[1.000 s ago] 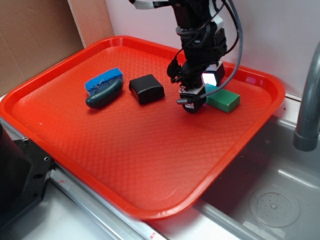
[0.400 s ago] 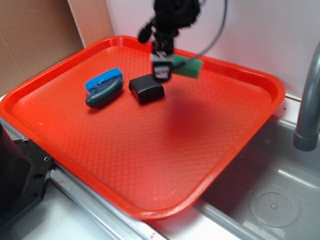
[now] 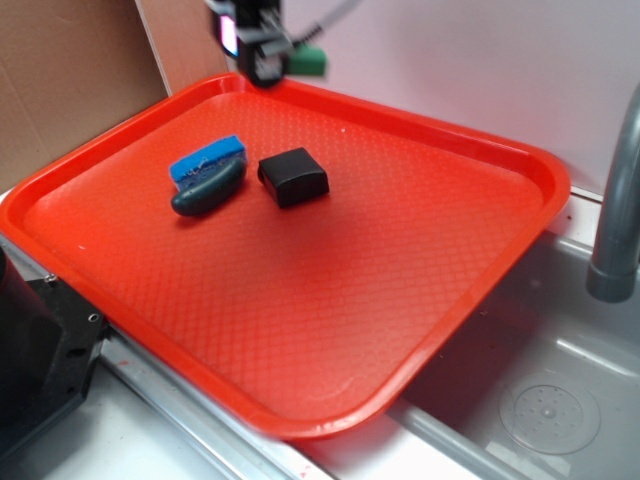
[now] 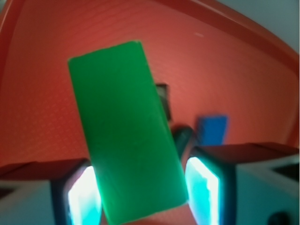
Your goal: Grab the green block.
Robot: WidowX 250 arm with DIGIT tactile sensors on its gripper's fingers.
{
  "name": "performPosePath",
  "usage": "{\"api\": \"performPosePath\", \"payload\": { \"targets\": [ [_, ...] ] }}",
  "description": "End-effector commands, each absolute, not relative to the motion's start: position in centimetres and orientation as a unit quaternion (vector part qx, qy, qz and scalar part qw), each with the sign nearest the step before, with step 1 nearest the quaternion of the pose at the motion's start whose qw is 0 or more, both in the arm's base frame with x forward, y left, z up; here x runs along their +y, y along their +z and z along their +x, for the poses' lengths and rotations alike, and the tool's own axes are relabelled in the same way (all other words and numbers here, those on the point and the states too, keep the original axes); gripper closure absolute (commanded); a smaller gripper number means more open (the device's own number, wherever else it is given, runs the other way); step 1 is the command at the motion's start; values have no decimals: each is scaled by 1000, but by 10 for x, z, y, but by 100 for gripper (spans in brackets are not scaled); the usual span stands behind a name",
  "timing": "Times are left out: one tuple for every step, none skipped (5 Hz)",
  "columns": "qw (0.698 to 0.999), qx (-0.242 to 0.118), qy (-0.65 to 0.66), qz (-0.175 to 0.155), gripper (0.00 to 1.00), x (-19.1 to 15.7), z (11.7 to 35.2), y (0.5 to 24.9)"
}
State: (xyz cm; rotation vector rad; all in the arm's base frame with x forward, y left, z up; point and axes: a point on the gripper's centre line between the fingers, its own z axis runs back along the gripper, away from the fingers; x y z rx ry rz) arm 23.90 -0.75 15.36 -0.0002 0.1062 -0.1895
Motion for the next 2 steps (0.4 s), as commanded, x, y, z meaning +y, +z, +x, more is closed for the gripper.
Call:
{"api": "performPosePath", "payload": {
  "targets": [
    [1000, -4, 27, 3, 100, -3, 212, 197],
    [1000, -16, 5, -1, 100, -17, 194, 202]
  ]
}}
